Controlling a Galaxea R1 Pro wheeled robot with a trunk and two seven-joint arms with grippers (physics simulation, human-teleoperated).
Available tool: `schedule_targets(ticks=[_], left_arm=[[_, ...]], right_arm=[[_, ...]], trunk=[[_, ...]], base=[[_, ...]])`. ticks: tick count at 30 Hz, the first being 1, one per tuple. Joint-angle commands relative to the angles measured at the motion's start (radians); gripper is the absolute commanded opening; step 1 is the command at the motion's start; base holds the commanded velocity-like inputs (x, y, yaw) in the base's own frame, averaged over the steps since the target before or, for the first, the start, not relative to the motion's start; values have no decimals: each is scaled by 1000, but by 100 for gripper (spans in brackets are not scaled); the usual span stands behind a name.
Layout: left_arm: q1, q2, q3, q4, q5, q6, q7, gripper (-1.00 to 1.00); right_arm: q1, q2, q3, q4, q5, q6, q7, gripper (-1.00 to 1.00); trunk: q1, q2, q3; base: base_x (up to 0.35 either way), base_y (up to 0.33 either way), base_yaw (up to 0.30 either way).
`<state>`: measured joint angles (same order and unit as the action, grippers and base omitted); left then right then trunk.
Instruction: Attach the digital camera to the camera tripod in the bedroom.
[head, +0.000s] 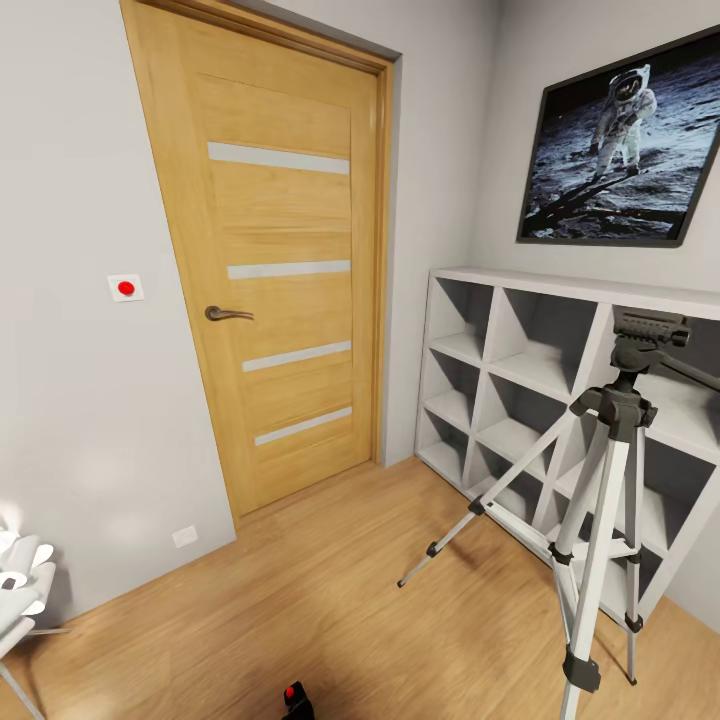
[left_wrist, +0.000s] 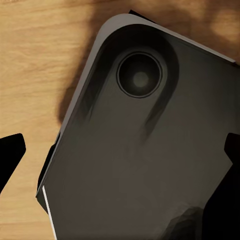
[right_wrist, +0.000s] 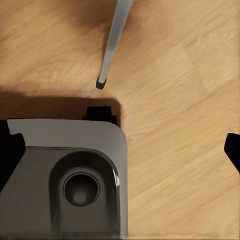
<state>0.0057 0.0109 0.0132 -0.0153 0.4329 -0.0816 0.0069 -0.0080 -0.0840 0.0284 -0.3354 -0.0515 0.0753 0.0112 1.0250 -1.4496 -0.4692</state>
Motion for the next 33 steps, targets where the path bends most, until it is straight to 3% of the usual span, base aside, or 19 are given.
schedule_targets(ticks=[1,15,20,21,26,33], left_arm=[[0,-1,1,-2,2,-1,1,100],[0,-2,-1,-2,-1,-1,1,100],[0,-3,-1,-2,-2,-1,1,100],[0,-3,-1,-2,-2,-1,1,100],[0,-2,-1,-2,-2,-1,1,100],[1,-1,-2,-2,-3,-1,1,100]], right_arm=[[0,0,0,25,0,-10,2,100],[0,-2,5,87,7,-52,12,100],[0,-1,10,118,30,-52,12,100],[0,0,10,131,51,-53,10,100],[0,2,9,138,72,-53,-1,100],[0,3,8,140,79,-52,-5,100]], trunk=[[0,0,-1],[0,0,-1],[0,0,-1],[0,0,-1],[0,0,-1],[0,0,-1]], base=[[0,0,0],[0,0,0],[0,47,0],[0,221,0],[0,271,0],[21,314,0]])
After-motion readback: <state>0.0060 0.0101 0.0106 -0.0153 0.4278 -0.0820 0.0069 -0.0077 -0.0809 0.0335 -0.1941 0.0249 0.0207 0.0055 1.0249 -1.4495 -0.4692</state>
